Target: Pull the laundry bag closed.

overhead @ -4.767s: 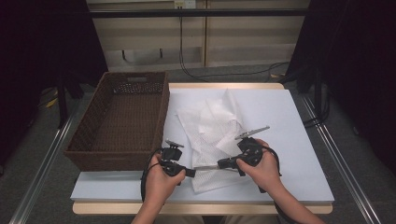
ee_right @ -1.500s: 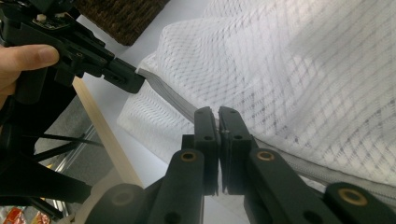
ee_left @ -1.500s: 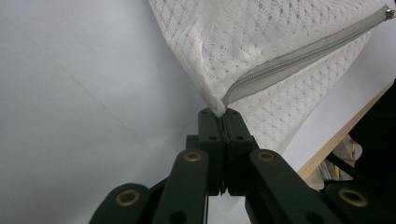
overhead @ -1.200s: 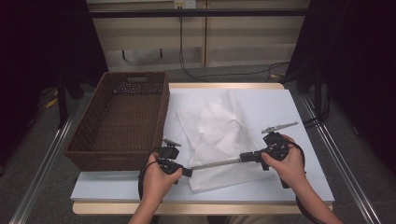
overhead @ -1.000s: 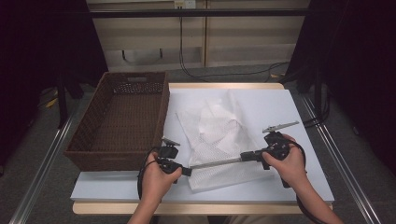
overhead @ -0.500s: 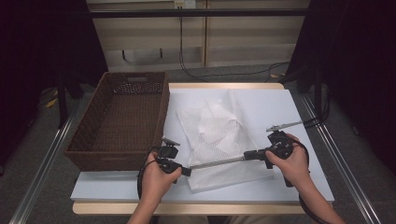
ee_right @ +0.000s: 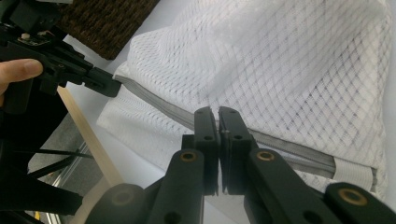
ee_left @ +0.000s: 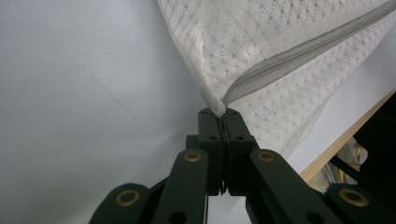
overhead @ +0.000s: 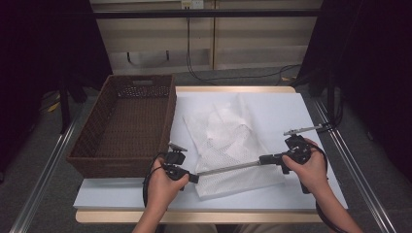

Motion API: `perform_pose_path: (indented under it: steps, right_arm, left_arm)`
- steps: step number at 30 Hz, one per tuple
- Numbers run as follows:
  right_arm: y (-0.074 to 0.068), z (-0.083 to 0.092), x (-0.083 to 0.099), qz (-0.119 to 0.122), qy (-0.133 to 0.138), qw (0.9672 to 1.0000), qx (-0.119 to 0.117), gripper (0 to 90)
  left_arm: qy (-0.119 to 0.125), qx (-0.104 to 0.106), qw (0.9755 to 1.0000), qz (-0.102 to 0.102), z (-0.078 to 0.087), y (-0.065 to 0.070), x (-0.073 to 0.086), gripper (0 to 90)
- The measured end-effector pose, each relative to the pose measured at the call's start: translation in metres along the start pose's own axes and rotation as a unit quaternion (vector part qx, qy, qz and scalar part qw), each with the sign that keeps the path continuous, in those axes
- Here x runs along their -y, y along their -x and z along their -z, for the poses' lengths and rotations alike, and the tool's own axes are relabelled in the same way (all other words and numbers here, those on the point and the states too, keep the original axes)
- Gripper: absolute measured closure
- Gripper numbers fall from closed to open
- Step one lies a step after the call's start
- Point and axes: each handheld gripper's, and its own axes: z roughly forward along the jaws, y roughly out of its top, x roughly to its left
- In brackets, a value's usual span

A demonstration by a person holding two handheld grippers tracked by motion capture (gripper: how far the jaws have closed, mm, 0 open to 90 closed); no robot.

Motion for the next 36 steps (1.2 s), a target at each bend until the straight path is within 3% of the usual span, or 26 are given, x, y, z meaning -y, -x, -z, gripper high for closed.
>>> perform_pose_path:
  steps: [18, 19, 20, 21, 24, 25, 26, 36]
  right_arm:
    - [0.005, 0.006, 0.0, -0.002, 0.001, 1.0, 0.004, 87.7]
    - [0.006, 0.007, 0.0, -0.001, 0.001, 1.0, 0.003, 87.7]
    - [0.006, 0.007, 0.0, -0.002, 0.0, 1.0, 0.004, 87.7]
    - [0.006, 0.007, -0.001, -0.002, -0.001, 1.0, 0.001, 87.7]
    - [0.007, 0.007, -0.002, 0.001, -0.002, 1.0, -0.001, 87.7]
    - [0.007, 0.007, -0.002, 0.001, -0.002, 1.0, -0.001, 87.7]
    - [0.007, 0.008, -0.003, 0.001, -0.003, 1.0, -0.003, 87.7]
    - [0.016, 0.017, 0.0, -0.006, 0.003, 1.0, 0.005, 87.7]
  left_arm:
    - [-0.002, -0.005, 1.0, -0.003, 0.001, -0.001, 0.0, 88.4]
    - [-0.002, -0.005, 1.0, -0.001, 0.001, 0.0, 0.0, 88.4]
    - [0.021, -0.003, 0.9995, 0.025, -0.001, 0.003, 0.001, 88.4]
    - [0.002, -0.005, 1.0, 0.001, 0.002, -0.001, 0.001, 88.4]
    - [0.004, -0.003, 1.0, 0.002, 0.001, -0.001, 0.001, 88.4]
    - [0.013, -0.002, 0.9998, 0.016, -0.001, 0.002, 0.001, 88.4]
    - [0.0, -0.003, 1.0, -0.001, 0.001, -0.001, 0.0, 88.5]
    - [0.001, 0.0, 1.0, -0.001, 0.002, -0.002, -0.001, 88.5]
